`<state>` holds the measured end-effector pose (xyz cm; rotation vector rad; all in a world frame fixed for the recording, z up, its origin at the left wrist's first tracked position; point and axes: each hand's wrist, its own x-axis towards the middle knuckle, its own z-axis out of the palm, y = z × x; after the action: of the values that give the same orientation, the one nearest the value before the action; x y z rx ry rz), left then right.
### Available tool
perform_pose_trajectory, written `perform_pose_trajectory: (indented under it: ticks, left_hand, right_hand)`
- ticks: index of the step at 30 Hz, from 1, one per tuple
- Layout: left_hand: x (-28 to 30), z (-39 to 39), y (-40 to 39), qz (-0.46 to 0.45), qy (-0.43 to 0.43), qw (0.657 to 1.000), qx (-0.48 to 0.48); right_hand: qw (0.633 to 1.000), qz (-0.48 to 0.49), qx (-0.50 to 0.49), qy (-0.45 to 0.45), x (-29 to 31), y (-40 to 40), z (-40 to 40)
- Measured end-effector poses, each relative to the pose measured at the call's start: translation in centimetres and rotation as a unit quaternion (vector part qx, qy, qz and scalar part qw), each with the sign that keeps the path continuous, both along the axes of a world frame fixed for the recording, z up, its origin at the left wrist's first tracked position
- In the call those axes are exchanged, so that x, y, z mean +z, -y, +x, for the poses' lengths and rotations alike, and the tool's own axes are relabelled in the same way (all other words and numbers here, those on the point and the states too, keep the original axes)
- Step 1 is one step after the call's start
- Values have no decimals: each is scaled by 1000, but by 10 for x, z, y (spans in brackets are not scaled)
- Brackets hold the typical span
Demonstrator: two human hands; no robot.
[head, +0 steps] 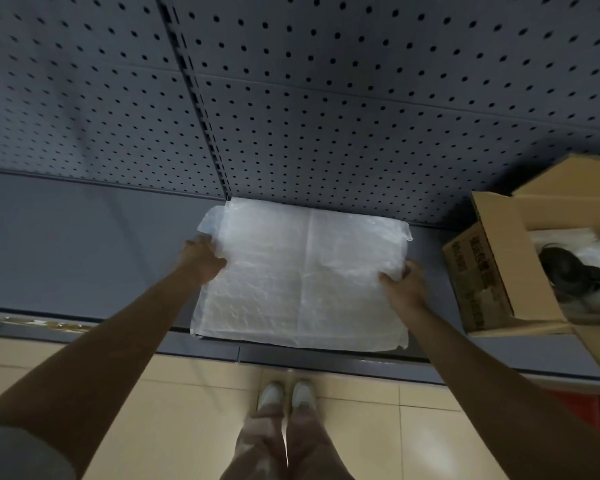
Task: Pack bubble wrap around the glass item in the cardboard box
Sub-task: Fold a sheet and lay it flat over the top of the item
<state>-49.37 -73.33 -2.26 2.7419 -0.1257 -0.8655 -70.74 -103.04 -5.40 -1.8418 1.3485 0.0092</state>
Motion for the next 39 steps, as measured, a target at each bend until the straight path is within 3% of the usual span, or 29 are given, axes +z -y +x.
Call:
perform_pose_trajectory:
  ticks: [7, 12, 16, 21, 26, 30, 34, 39]
  left_hand:
    - [-3, -6, -1, -149, -41, 979, 131]
    - [8, -12, -4, -252, -158, 924, 240]
    - [30, -21, -9, -293, -203, 914, 193]
    - [67, -24, -12, -373, -305, 868, 122]
    - [105, -38, 16, -388, -314, 865, 59]
    - [127, -61, 42, -441, -326, 836, 10]
    - [132, -72, 44, -546, -358, 752, 92]
    - [133, -84, 42, -583, -377, 707, 134]
  right_hand:
    - [995, 86, -43, 15, 21, -16, 6]
    - [987, 145, -42, 44, 41, -12, 3]
    - [979, 189, -11, 77, 67, -16, 0]
    - [968, 232, 36, 92, 103, -30, 13]
    - [940, 299, 114, 121, 139, -67, 37]
    - [934, 261, 181, 164, 162, -108, 57]
    - [939, 189, 239, 159, 176, -129, 55]
    - [936, 18, 317, 153, 172, -140, 47]
